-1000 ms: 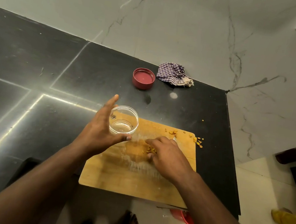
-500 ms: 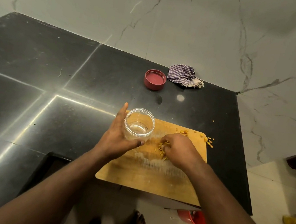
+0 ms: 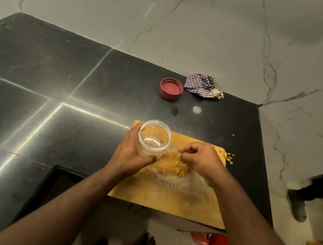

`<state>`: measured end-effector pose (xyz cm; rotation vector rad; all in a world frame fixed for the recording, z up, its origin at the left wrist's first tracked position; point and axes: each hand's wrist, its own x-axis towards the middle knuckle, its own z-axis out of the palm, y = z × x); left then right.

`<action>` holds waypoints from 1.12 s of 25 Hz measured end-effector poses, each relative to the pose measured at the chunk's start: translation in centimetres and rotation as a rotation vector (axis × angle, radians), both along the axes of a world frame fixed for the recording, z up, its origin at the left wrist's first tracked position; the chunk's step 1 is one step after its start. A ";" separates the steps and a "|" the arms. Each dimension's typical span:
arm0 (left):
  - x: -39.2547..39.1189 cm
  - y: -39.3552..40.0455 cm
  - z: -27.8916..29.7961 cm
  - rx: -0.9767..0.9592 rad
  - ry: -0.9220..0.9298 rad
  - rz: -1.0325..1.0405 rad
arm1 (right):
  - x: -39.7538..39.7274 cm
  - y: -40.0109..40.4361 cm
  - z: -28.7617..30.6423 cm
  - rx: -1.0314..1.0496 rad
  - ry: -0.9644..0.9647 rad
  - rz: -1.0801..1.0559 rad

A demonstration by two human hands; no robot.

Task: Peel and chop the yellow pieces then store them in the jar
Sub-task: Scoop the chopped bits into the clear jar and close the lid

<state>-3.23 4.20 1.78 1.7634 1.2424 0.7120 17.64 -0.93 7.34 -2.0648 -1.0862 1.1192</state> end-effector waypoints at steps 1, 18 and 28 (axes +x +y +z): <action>0.0 -0.1 0.0 0.007 -0.002 0.000 | -0.1 0.2 1.1 0.040 0.137 -0.041; 0.1 0.1 -0.5 0.060 0.003 -0.001 | -1.1 1.8 3.5 0.205 -0.341 0.137; 0.2 0.1 -0.9 0.057 -0.001 0.020 | -1.9 -1.3 -2.9 0.098 -0.676 0.326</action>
